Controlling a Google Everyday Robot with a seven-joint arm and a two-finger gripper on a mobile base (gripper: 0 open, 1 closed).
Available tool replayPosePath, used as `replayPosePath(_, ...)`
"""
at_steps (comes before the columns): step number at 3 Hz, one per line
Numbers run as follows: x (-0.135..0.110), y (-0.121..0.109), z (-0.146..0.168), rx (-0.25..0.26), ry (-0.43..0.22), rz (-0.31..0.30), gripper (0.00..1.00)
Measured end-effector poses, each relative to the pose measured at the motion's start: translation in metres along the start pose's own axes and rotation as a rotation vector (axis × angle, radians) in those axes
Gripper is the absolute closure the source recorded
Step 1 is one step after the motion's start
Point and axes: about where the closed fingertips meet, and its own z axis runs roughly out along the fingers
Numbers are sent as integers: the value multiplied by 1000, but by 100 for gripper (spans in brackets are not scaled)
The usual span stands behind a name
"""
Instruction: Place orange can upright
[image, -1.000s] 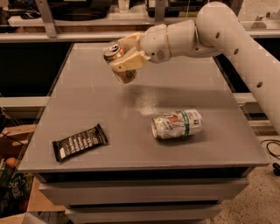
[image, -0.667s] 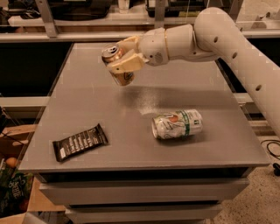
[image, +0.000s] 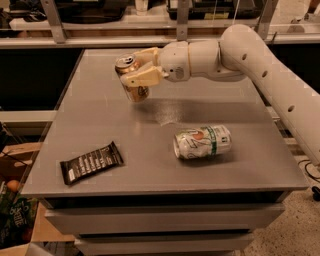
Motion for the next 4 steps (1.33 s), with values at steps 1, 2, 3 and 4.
replayPosePath(1,6,-1,3,-5,-34,31,100)
replayPosePath(2,12,-2,4,-8,-60,62,84)
replayPosePath(3,15,-4,5,-12,-86,77,60)
replayPosePath(4,16,-5,5,-15,-100,82,36)
